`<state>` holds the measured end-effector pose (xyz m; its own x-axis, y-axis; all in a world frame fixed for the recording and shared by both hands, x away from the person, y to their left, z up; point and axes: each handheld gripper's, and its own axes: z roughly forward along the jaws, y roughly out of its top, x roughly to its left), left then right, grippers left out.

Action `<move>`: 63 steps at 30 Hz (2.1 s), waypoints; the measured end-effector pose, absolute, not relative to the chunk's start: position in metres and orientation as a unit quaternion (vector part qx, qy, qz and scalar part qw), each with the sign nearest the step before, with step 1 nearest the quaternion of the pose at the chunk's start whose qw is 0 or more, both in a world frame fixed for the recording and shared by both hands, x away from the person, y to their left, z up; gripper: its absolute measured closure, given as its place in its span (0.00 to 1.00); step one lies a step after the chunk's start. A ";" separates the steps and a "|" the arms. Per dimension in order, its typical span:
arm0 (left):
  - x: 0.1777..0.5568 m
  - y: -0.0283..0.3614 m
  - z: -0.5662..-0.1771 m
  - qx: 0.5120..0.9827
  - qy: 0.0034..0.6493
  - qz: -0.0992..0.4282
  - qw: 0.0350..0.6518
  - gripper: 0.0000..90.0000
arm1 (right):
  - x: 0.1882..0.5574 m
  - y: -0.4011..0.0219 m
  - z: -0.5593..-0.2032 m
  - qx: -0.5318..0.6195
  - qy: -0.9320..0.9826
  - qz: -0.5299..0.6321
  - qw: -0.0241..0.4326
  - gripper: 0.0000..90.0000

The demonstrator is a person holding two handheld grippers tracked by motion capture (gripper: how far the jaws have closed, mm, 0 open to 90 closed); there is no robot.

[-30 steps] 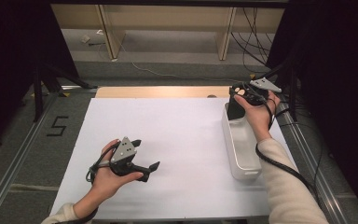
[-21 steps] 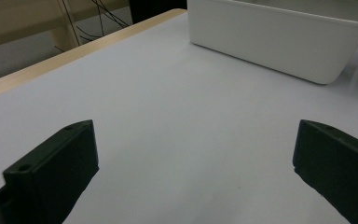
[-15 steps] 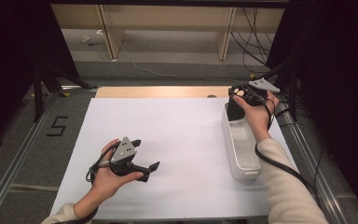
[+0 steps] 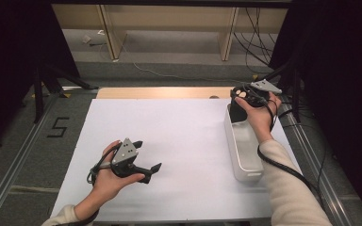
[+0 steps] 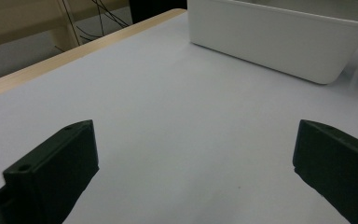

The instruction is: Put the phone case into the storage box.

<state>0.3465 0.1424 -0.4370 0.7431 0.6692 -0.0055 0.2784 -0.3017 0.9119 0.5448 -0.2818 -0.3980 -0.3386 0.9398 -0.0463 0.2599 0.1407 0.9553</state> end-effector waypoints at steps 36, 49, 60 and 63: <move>0.347 0.142 -0.437 0.784 0.303 0.190 0.508 0.00 | 0.550 -0.279 -0.411 0.462 0.674 0.465 0.342 0.16; 0.347 0.142 -0.437 0.784 0.303 0.190 0.508 0.00 | 0.551 -0.280 -0.413 0.459 0.678 0.466 0.336 0.15; 0.347 0.142 -0.437 0.784 0.302 0.190 0.507 0.00 | 0.552 -0.281 -0.411 0.459 0.669 0.475 0.340 0.01; 0.347 0.142 -0.437 0.784 0.303 0.190 0.507 0.00 | 0.551 -0.282 -0.408 0.460 0.665 0.479 0.341 0.01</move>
<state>0.3469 0.1419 -0.4374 0.7440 0.6681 -0.0087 0.2818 -0.3020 0.9107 0.5515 -0.2825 -0.4077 -0.3452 0.9385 -0.0131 0.2847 0.1180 0.9513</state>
